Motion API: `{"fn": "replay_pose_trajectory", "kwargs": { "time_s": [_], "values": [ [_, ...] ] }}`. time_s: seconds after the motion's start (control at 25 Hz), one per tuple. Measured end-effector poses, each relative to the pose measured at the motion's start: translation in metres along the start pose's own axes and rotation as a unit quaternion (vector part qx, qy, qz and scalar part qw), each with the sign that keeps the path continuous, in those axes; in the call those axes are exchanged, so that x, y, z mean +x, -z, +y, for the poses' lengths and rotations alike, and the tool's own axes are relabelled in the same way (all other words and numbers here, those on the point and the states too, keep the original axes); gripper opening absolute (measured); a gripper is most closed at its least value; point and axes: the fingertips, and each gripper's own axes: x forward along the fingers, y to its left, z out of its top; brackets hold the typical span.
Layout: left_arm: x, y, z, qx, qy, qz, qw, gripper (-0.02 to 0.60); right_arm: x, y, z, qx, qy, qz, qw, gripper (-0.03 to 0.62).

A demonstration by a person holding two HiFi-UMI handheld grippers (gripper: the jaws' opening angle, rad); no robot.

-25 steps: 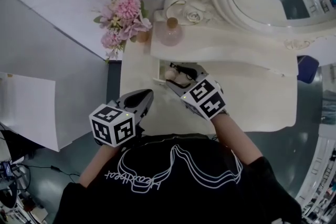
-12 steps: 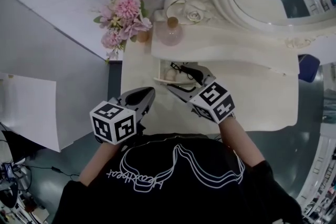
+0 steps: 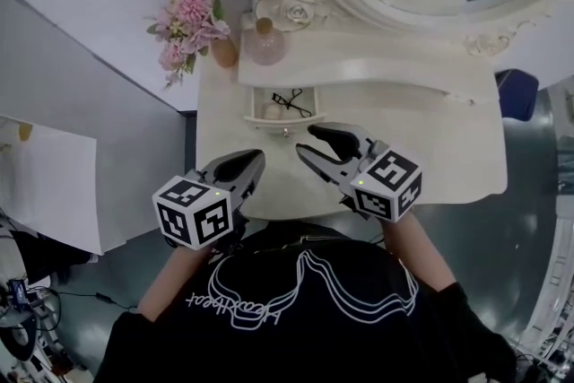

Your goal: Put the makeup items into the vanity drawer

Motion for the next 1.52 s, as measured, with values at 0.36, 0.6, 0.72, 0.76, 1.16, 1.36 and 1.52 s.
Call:
{"fn": "replay_pose_trajectory", "kwargs": {
  "time_s": [0.36, 0.6, 0.72, 0.76, 1.16, 1.36, 1.52],
  "values": [
    [-0.026, 0.003, -0.073, 0.034, 0.008, -0.037, 0.9987, 0.003, -0.072, 0.002, 0.058, -0.001, -0.039, -0.064, 0.997, 0.005],
    [-0.039, 0.005, -0.119, 0.063, 0.020, -0.059, 0.9960, 0.003, -0.113, -0.002, 0.085, -0.007, -0.046, -0.114, 0.992, 0.004],
    [-0.047, 0.010, -0.135, 0.072, 0.021, -0.068, 0.9948, 0.003, -0.126, -0.001, 0.097, -0.040, -0.028, -0.111, 0.993, 0.005],
    [-0.049, 0.011, -0.139, 0.076, 0.021, -0.070, 0.9945, 0.003, -0.129, -0.001, 0.100, -0.043, -0.024, -0.111, 0.993, 0.005],
    [-0.061, 0.028, -0.169, 0.087, 0.014, -0.081, 0.9928, 0.003, -0.156, 0.010, 0.115, -0.040, -0.010, -0.120, 0.992, 0.005],
    [-0.064, 0.031, -0.179, 0.094, 0.014, -0.085, 0.9918, 0.003, -0.166, 0.009, 0.120, -0.041, -0.011, -0.127, 0.991, 0.005],
    [-0.066, 0.034, -0.183, 0.094, 0.012, -0.087, 0.9917, 0.003, -0.170, 0.009, 0.125, -0.044, -0.015, -0.129, 0.991, 0.005]
  ]
}}
